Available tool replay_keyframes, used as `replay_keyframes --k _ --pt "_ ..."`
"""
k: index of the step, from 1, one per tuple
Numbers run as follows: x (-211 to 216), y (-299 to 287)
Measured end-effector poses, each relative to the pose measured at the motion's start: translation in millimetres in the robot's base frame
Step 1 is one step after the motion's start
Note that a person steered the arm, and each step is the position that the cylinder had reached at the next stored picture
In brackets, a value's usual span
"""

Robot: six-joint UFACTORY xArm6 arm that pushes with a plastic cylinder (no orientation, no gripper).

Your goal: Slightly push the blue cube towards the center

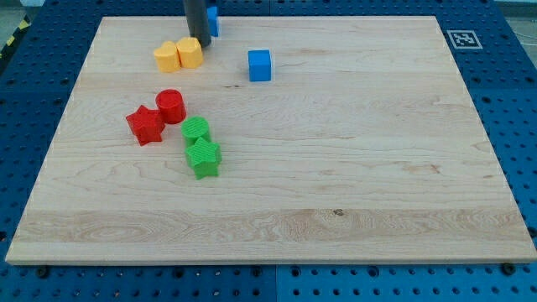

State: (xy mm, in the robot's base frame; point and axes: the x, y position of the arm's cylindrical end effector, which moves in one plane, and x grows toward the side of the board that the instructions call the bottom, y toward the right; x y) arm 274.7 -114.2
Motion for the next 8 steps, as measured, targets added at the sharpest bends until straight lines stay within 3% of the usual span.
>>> replay_keyframes --k 1,2,4,7,8 --pt "34 11" --pt "39 18" --pt "9 20" --pt "20 114" --pt "-8 115"
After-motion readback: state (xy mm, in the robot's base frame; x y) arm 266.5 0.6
